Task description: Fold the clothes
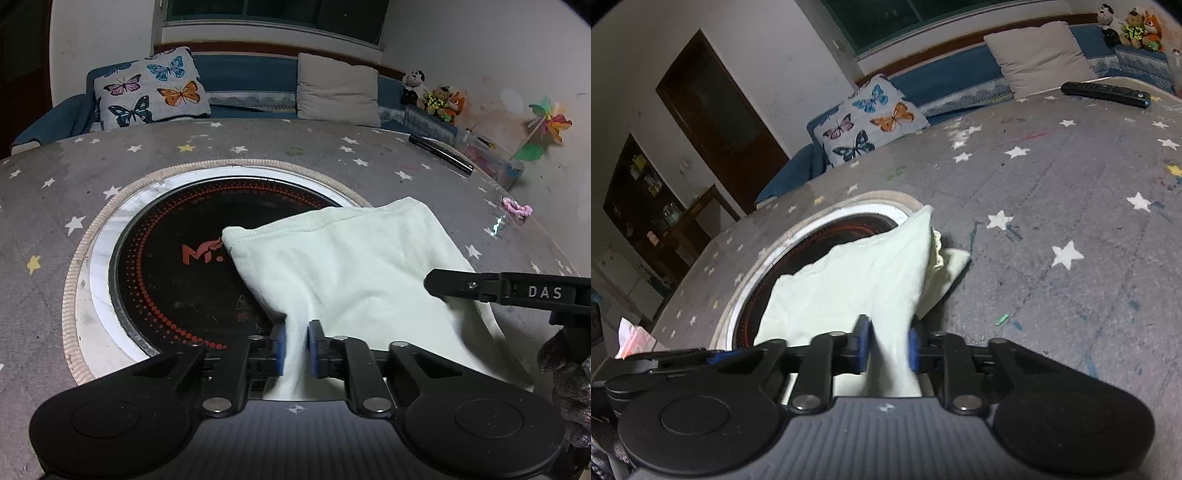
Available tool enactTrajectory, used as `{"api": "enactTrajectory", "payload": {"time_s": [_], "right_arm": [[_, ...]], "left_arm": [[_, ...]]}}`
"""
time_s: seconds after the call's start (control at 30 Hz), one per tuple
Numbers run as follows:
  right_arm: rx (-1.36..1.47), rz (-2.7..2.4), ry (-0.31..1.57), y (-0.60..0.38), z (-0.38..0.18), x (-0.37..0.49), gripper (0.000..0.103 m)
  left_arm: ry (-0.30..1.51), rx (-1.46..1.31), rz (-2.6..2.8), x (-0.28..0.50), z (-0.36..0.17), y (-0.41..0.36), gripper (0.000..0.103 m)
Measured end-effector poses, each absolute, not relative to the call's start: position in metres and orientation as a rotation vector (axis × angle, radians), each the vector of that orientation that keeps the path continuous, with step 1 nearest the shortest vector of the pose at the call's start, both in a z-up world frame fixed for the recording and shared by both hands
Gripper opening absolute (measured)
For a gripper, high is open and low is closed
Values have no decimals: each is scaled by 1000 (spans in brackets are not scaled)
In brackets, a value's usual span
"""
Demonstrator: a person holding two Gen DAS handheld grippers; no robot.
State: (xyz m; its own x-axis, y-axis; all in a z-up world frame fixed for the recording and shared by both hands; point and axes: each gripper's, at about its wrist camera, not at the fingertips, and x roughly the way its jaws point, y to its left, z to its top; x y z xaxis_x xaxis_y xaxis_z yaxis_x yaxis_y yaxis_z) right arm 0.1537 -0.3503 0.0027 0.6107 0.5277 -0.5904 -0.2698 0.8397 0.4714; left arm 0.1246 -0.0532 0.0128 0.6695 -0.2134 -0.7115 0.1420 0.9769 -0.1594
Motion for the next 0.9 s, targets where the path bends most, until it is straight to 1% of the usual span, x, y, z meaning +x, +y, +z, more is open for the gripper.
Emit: {"api": "enactTrajectory", "payload": {"time_s": [0.1, 0.4, 0.73, 0.9], "right_arm": [[364, 478, 772, -352, 8, 150, 14], [340, 491, 716, -357, 33, 145, 13], [306, 454, 670, -370, 62, 169, 12], [276, 435, 663, -374, 70, 188, 12]], "left_arm": [[800, -91, -206, 122, 19, -54, 9], [745, -63, -242, 124, 44, -69, 8], [706, -32, -245, 159, 67, -93, 8], [711, -10, -239, 178, 70, -104, 8]]}}
